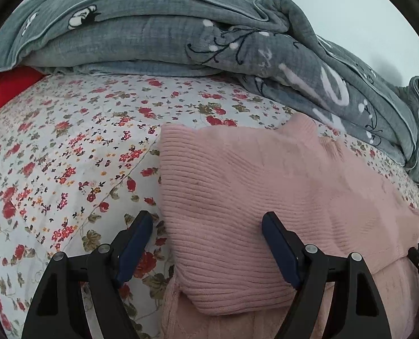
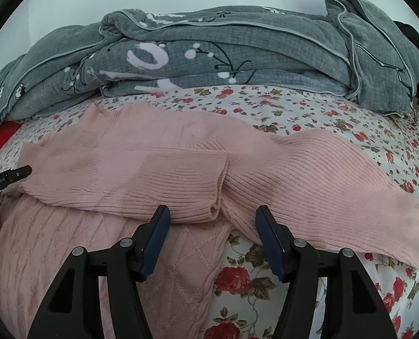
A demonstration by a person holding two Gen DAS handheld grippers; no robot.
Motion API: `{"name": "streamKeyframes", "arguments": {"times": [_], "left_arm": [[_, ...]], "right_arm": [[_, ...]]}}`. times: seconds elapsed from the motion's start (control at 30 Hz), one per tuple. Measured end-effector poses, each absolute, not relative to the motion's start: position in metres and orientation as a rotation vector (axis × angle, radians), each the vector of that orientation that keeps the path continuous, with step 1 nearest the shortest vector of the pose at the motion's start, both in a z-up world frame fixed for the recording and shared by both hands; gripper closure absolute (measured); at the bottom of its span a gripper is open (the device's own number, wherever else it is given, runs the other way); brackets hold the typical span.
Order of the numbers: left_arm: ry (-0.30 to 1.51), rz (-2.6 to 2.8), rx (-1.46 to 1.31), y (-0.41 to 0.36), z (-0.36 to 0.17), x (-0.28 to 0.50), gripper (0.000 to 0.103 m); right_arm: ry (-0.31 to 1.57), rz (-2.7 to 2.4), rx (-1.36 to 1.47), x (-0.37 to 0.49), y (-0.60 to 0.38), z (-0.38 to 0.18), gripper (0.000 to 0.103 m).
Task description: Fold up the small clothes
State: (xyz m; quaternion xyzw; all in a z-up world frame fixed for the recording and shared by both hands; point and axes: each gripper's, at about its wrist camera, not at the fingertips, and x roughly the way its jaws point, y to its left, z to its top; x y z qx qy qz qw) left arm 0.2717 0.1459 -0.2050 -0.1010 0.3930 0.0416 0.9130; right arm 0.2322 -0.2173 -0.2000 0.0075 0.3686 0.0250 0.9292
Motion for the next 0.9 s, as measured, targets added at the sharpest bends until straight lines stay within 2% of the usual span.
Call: {"name": "streamKeyframes", "arguments": {"times": [0.9], "left_arm": [[0.803, 0.078, -0.231, 0.1463, -0.2035, 0.2709, 0.025]], "right_arm": [[0.747, 0.041, 0.035, 0.2305, -0.2207, -0.1987, 0.04]]}}
